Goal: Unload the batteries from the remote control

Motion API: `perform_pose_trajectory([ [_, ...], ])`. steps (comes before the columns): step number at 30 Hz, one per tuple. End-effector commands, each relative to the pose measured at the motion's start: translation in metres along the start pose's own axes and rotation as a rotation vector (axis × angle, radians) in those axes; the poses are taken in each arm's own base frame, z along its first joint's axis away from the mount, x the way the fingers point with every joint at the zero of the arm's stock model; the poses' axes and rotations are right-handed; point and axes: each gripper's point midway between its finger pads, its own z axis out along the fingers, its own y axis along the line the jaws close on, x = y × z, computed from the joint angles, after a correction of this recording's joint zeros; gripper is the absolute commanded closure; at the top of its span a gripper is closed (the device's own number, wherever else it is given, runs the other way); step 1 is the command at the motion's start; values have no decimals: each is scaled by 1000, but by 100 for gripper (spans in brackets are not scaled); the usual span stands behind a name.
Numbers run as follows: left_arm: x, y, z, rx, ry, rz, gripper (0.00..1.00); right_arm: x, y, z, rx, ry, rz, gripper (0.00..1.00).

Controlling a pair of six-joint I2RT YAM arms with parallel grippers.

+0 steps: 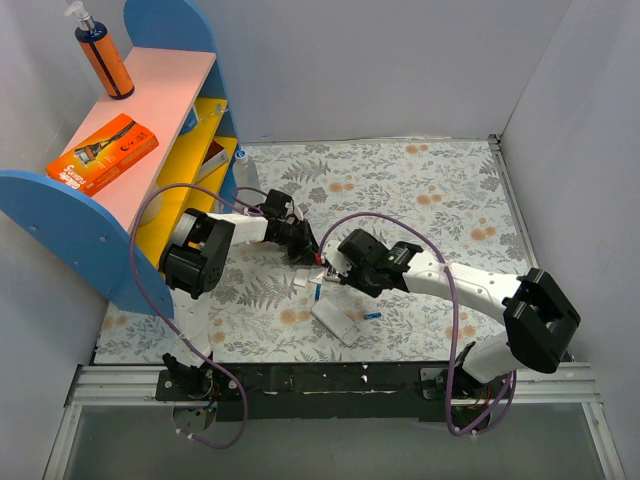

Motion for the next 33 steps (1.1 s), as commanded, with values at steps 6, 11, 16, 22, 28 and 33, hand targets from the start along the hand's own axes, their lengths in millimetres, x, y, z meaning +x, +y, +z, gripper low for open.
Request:
perform_pose_trajectory([
  [6,2,5,5,-27,4,4,100,-44,-22,-17,98,-207,77,99],
  [11,2,5,4,-29,2,3,100,-45,-22,-18,97,-209,79,99],
  [16,0,1,3,-26,-1,5,100,-42,-21,-17,91,-195,77,99],
  [22,-6,-8,1,-19,-13,21,98,-37,-17,-19,65,-145,71,99],
  [28,-13,-24,-6,2,-33,53,93,-28,0,-21,-31,-105,63,99],
  [33,-14,-30,-13,3,-55,69,78,-6,11,-22,-71,-30,55,99],
])
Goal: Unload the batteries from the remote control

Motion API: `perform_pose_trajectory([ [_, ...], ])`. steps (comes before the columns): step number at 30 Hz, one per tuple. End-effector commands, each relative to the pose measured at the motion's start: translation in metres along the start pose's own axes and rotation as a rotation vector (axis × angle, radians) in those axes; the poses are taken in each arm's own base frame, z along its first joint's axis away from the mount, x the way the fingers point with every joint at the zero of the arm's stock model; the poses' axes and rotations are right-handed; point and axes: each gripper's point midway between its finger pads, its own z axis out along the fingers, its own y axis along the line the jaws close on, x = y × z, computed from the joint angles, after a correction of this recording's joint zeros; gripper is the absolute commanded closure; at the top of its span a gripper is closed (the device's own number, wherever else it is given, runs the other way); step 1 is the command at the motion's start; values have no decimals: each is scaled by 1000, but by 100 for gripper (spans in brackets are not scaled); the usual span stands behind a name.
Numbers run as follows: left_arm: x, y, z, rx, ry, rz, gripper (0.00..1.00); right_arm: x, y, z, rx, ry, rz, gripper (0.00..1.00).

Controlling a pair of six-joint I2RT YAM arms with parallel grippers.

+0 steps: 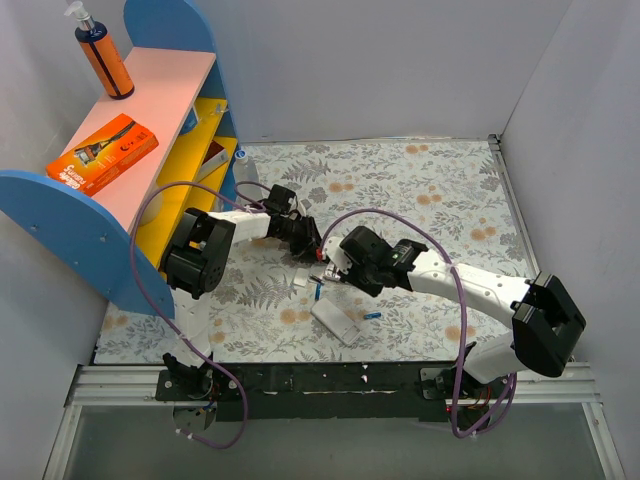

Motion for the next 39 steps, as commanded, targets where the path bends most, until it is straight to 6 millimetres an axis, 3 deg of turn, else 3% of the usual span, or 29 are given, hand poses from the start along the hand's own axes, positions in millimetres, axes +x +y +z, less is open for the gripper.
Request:
perform_pose_trajectory([
  [1,-7,-21,-13,16,-44,57,76,11,10,-10,-61,42,0,99],
  [9,-7,-19,-14,-1,-56,71,69,35,20,-30,-102,86,-19,99],
  [17,3,-23,-7,-1,-31,89,69,58,-4,-47,53,173,16,99],
  [21,16,-27,3,-11,-9,104,69,57,-13,-48,99,189,44,99],
  [26,27,-26,10,-20,8,102,70,40,-24,-55,135,155,144,99],
  [31,38,-27,15,-20,25,104,71,47,-35,-58,188,218,222,99],
  [39,67,-48,26,19,64,118,71,34,-47,-72,222,167,377,99],
])
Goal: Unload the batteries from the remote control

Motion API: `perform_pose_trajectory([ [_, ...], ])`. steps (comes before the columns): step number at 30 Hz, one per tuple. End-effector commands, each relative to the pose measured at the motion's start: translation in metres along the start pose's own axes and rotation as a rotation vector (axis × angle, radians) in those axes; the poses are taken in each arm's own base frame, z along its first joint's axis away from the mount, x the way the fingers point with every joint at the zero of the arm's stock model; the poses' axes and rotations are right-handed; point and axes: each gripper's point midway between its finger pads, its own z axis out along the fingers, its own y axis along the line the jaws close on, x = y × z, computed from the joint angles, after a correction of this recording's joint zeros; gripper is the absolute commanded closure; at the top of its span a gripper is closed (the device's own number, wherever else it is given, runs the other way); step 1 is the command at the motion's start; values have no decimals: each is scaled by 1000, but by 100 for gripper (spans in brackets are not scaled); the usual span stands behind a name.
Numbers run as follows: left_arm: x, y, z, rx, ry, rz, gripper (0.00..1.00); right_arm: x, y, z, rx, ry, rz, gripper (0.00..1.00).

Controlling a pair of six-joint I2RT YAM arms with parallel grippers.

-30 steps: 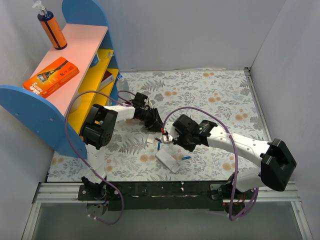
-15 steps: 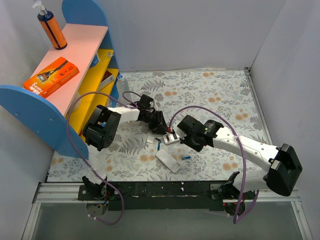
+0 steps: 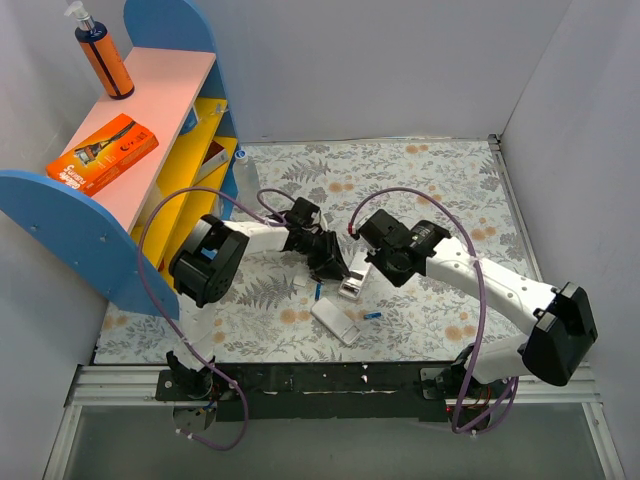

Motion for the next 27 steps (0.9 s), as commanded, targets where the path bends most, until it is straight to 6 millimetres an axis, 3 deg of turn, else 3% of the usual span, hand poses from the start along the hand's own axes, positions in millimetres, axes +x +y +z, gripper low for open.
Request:
perform_pose_trajectory([
  [1,16,-40,-5,76,-13,62,71,-16,-5,-20,-3,-50,124,99],
  [7,34,-69,-5,161,16,61,71,-2,16,-27,-99,-44,256,99],
  [13,13,-85,-21,129,-80,73,71,21,45,-35,-253,-27,307,99],
  [17,-2,-90,-24,118,-122,81,72,36,49,-35,-262,-1,315,99],
  [22,-11,-81,-9,88,-103,77,72,56,52,-30,-259,68,323,99],
  [27,-14,-68,2,59,-93,72,72,57,56,-26,-269,68,334,99],
])
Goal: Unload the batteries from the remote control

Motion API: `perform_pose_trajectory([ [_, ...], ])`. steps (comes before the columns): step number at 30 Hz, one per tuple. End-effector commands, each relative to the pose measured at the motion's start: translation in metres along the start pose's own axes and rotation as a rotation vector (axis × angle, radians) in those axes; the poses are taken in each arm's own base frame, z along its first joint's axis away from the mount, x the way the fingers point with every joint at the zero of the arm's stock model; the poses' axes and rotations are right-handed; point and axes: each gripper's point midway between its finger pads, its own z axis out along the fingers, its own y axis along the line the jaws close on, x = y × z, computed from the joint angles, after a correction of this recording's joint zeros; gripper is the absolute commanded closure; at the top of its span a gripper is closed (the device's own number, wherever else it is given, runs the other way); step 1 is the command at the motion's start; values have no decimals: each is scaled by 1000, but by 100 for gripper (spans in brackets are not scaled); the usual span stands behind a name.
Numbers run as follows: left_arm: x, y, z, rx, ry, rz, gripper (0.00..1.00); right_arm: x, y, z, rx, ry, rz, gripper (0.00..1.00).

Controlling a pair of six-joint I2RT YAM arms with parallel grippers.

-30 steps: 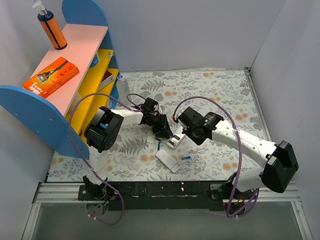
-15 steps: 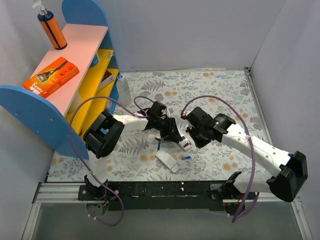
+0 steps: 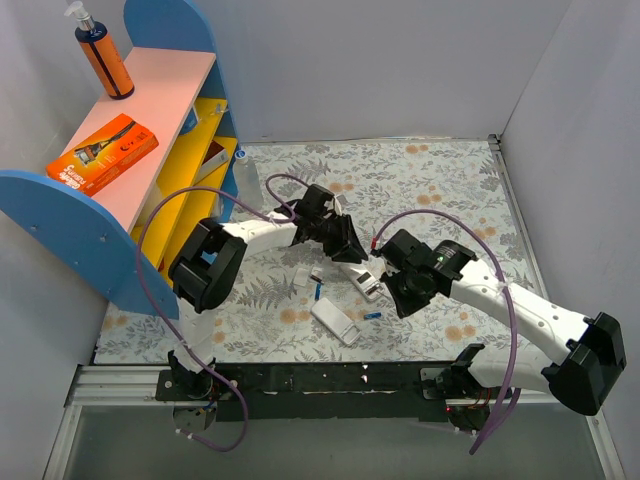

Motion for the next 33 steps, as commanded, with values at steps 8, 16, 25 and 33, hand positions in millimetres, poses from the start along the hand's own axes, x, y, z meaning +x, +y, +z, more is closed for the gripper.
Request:
perform_pose_trajectory([
  [8,5,31,13,-75,25,0,72,4,5,11,-33,-2,22,99],
  [16,12,50,17,-115,36,-16,72,8,4,25,-35,-35,33,99],
  [25,15,57,18,-129,39,-23,72,13,-2,40,-12,-50,40,99],
  [33,20,66,18,-145,42,-34,73,23,0,48,-18,-29,94,99],
])
